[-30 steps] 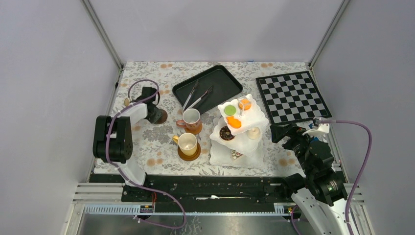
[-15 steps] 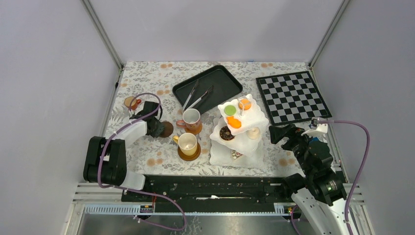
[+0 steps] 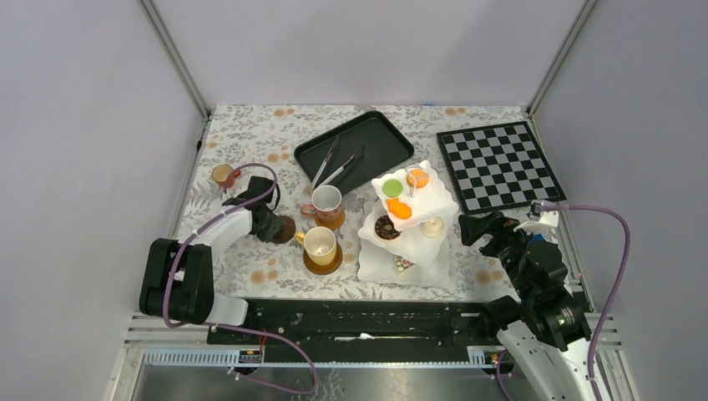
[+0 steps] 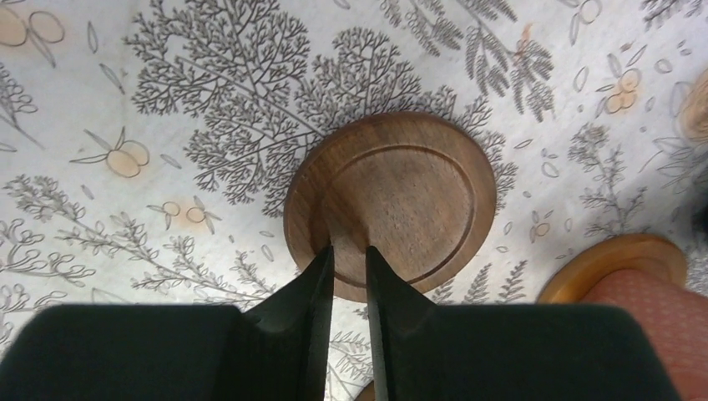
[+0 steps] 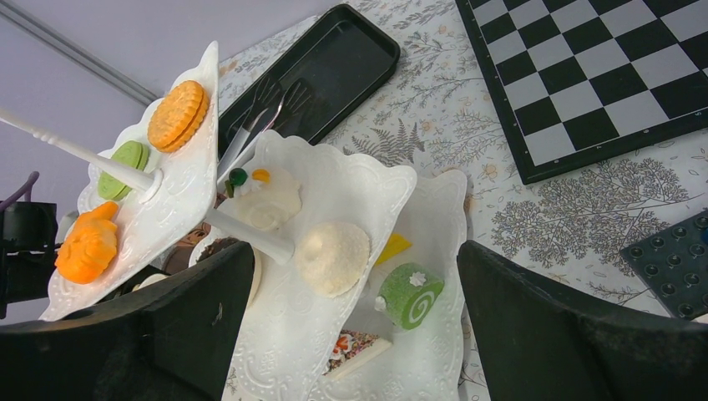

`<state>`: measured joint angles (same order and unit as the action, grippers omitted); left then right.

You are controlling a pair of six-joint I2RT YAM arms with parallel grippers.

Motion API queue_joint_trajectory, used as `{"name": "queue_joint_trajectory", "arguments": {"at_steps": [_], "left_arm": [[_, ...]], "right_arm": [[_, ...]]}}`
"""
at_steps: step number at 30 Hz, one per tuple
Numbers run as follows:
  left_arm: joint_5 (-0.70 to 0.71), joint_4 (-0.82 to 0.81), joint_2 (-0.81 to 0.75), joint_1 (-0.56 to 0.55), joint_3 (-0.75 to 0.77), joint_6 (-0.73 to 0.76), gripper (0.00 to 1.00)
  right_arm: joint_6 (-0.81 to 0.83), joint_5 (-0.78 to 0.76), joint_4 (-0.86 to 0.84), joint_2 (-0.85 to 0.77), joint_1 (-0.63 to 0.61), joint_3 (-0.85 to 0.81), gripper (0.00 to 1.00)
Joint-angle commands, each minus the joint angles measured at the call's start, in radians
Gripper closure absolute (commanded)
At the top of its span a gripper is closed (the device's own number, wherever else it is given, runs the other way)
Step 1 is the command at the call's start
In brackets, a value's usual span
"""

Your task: Serve the afternoon tea

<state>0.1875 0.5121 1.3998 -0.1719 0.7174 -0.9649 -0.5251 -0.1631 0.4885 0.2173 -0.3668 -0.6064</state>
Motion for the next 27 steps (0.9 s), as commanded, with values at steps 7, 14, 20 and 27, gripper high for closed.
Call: {"name": "queue_joint_trajectory", "arguments": {"at_steps": [7,14,20,27], "left_arm": [[0.047,0.158,-0.019,-0.006,0.202,0.121,0.62],[0.227,0.000,-0.136,0.036,0.349,0.267,0.08],[0.046,-0.101,-0.088,0.314,0.330,0.041,0.01],[-0.303,-0.059,0.198,0.535,0.409,-0.273,0.05]], "right_arm": [[0.002,0.020,-0.040,0.000,-0.008,0.008,0.02],[0.001,0.015,-0.045,-0.006,-0.008,0.022,0.02],[0.000,0.014,-0.043,-0.011,-0.008,0.016,0.02],[-0.001,0.012,-0.044,-0.013,-0.007,0.019,0.02]]}}
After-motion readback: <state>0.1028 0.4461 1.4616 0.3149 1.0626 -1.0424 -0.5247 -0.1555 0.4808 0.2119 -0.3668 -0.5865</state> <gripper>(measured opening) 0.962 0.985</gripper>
